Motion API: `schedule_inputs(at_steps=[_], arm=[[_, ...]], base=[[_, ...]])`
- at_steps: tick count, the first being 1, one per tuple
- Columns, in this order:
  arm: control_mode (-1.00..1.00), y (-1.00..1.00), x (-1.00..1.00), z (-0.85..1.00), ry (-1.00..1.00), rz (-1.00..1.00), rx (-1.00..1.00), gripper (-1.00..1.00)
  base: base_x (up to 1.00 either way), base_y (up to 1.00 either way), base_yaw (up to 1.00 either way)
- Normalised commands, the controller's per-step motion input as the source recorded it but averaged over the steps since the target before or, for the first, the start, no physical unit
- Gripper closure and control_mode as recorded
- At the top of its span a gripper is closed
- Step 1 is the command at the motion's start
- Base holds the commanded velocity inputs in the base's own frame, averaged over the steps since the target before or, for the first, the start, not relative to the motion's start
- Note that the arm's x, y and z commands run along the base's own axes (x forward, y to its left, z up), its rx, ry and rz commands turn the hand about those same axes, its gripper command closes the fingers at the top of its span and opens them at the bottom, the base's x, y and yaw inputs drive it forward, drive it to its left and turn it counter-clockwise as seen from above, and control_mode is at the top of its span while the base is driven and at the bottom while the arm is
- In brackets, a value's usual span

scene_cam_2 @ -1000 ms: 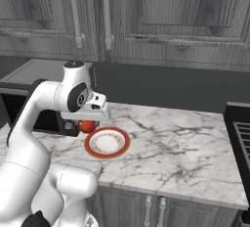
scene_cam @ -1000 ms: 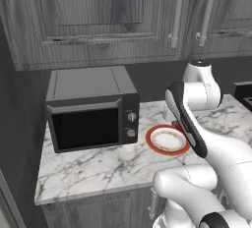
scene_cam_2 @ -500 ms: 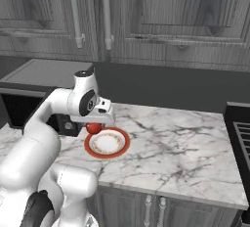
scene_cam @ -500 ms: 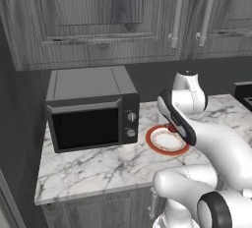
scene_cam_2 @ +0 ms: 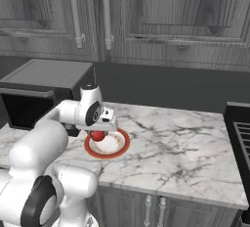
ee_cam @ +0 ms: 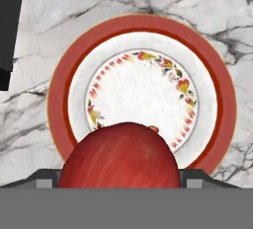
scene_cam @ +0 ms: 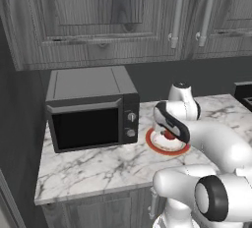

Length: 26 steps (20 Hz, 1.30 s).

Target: Pick onion from the fridge and place it on the plate on the counter.

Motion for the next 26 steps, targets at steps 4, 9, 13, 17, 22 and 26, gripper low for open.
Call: schedule_inputs(at_steps=[4,9,13,17,22,26], arm=[[-1.0,-0.07,0.22,-0.42,0.0,0.0,0.01,1.0],[-1.0,-0.04,0.23,-0.34,0.0,0.0,0.0,1.0],[-1.0,0.0,0.26,-0.24,0.0,0.0,0.0,1.0],[-1.0,0.0,0.1,-0.07,0.0,0.0,0.0,-1.0],[-1.0,0.0,0.0,0.0,0.0,0.0,0.0,-1.0],[-1.0,0.0,0.0,0.0,0.0,0.0,0.0,-1.0]], base=[[0.0,0.0,0.0],[0.0,0.0,0.0],[0.0,0.0,0.0],[0.0,0.0,0.0],[0.0,0.0,0.0],[0.0,0.0,0.0]])
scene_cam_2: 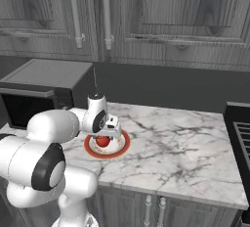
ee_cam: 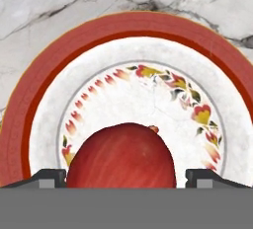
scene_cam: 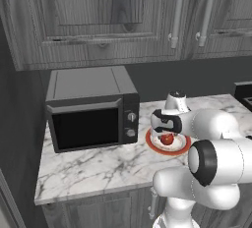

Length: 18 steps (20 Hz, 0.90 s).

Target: Pick onion from the fridge and place it on the plate on the counter.

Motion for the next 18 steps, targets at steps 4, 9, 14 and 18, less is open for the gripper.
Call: schedule_inputs(at_steps=[4,9,14,18], arm=[[-1.0,0.0,0.0,0.06,0.0,0.0,0.0,-1.0],[-1.0,0.0,-0.05,0.38,0.0,0.0,0.0,-1.0],[-1.0,0.0,-0.34,0.5,0.0,0.0,0.0,-1.0],[-1.0,0.0,-0.6,0.37,0.0,0.0,0.0,-1.0]], base=[[0.0,0.0,0.0],[0.0,0.0,0.0],[0.0,0.0,0.0],[0.0,0.0,0.0]])
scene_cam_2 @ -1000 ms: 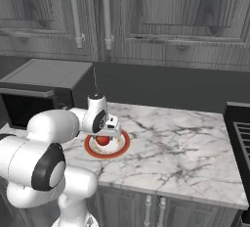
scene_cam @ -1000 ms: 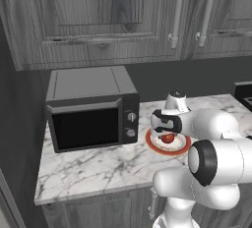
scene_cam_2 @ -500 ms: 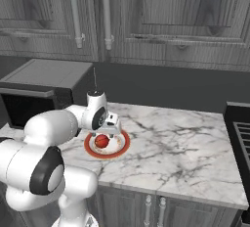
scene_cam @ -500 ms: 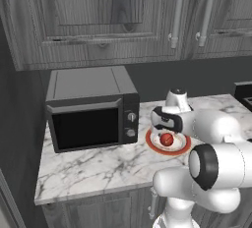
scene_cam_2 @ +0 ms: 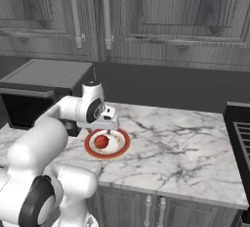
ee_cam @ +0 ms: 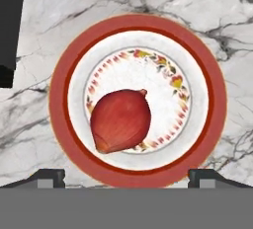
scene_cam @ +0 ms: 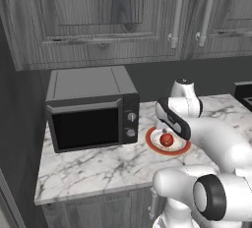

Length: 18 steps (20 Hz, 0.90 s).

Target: Pick onion from the fridge and place it on the plate on the counter.

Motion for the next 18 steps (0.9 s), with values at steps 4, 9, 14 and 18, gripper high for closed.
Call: schedule_inputs(at_steps=[4,9,14,18], arm=[[-1.0,0.0,-0.71,0.46,-0.01,0.0,0.0,-1.0],[-1.0,0.03,-0.82,0.47,-0.06,0.01,0.0,-1.0],[-1.0,0.18,-0.82,0.51,-0.09,0.02,0.0,-1.0],[-1.0,0.26,-0.69,0.69,-0.06,0.01,0.0,-1.0]], base=[[0.0,0.0,0.0],[0.0,0.0,0.0],[0.0,0.0,0.0],[0.0,0.0,0.0]])
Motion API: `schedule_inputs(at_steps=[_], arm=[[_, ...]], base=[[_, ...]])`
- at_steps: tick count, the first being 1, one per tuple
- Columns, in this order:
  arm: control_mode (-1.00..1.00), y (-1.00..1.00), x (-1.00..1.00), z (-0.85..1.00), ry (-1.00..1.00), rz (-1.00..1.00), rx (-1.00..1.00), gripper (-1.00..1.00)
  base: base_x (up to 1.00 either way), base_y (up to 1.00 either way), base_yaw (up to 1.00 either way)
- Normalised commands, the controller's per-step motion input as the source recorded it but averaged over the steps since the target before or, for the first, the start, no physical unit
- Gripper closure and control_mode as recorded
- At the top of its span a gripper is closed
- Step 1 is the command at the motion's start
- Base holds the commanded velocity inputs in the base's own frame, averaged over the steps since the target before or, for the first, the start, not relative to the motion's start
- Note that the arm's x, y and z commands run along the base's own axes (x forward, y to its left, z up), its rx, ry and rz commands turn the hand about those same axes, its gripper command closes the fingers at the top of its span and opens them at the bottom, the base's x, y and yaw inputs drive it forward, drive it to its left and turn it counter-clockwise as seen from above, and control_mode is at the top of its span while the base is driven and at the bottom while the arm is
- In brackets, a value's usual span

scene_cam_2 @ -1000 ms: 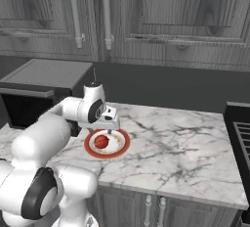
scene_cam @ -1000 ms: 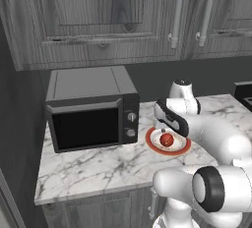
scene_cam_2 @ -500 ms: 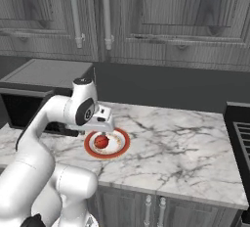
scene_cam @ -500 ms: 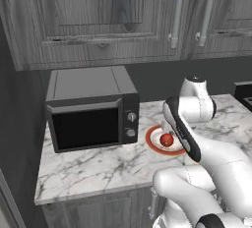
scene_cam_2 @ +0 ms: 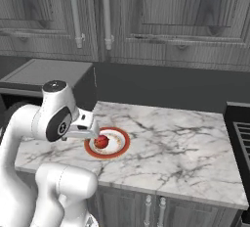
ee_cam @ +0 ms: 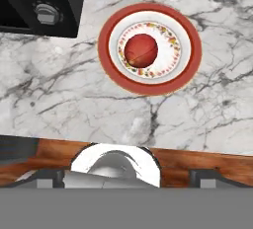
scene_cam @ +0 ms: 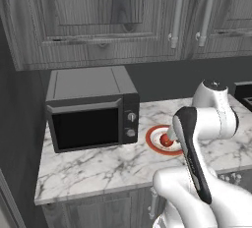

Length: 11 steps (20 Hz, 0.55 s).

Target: Pick onion from the fridge and place it on the plate on the counter.

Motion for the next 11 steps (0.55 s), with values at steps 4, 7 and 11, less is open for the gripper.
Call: schedule_inputs(at_steps=[4,7,11], arm=[[-1.0,0.27,-0.61,0.74,0.0,0.0,0.0,-1.0],[-1.0,0.25,-0.69,0.71,0.0,0.0,0.0,-1.0],[-1.0,0.15,-0.63,0.75,0.0,0.0,0.0,-1.0]], base=[[0.0,0.0,0.0],[0.0,0.0,0.0],[0.0,0.0,0.0]])
